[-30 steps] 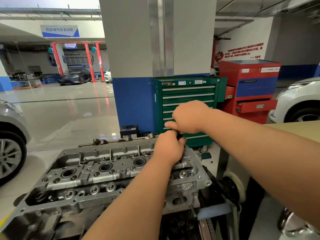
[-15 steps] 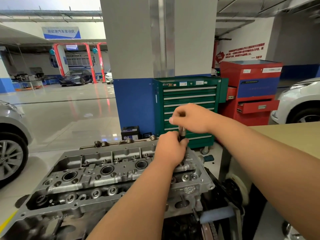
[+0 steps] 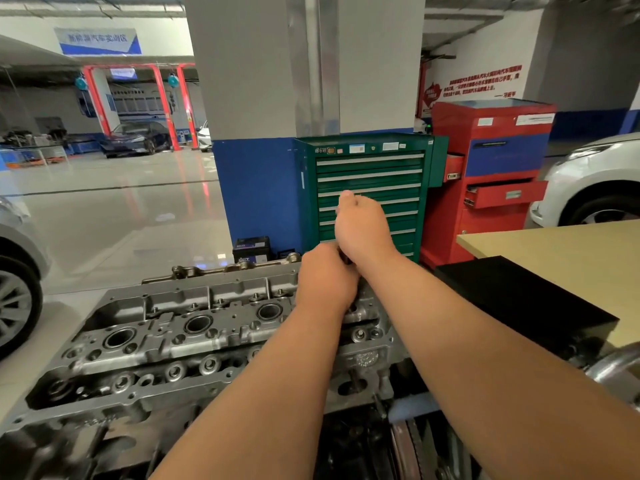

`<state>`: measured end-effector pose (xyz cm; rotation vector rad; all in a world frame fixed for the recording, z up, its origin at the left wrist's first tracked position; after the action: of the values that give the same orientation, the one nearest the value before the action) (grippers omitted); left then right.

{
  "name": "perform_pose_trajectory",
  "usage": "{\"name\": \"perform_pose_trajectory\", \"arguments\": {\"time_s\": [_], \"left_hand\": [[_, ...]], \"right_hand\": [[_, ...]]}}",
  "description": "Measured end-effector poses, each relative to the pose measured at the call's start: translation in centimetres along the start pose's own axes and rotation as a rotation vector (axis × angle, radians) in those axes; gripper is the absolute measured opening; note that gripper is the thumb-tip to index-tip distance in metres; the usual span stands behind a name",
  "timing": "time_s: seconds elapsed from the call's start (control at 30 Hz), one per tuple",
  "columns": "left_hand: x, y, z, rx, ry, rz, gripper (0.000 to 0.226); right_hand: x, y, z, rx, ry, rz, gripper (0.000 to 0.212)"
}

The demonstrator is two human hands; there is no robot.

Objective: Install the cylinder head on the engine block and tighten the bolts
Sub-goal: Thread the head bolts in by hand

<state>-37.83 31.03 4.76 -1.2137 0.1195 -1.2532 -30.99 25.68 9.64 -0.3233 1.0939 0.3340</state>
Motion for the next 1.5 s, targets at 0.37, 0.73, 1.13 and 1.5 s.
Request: {"name": "perform_pose_trajectory", "arguments": {"time_s": [0.37, 0.73, 1.13, 1.5], "left_hand": [[-0.1, 0.7, 0.4, -0.03, 0.026, 0.003, 0.032], [3.0, 1.9, 1.6, -0.145, 0.118, 0.005, 0.034], [1.4, 0.8, 2.5, -0.024, 0.073, 0.182, 0.021], [0.9, 2.8, 2.6, -0.258, 0.064, -0.021, 0.025]], "right_hand": [[-4.0, 2.4, 0.5, -0.748, -0.525, -1.371, 0.036], [-2.5, 1.7, 1.4, -0.332, -0.394, -1.475, 0.045], [-3.4, 2.3, 0.3, -0.577, -0.744, -1.506, 0.049], [-4.1, 2.7, -1.0, -0.78, -0.895, -1.579, 0.064]]}}
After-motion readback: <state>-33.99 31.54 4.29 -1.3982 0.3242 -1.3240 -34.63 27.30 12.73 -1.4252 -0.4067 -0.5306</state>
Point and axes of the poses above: each hand's wrist, its own z-axis towards the middle knuckle, its own y-axis out of the palm, x = y × z, the point moved 8 cm from there along z, towards the middle knuckle, and after that the axes turned 11 degrees about z, right-handed, at the moved point
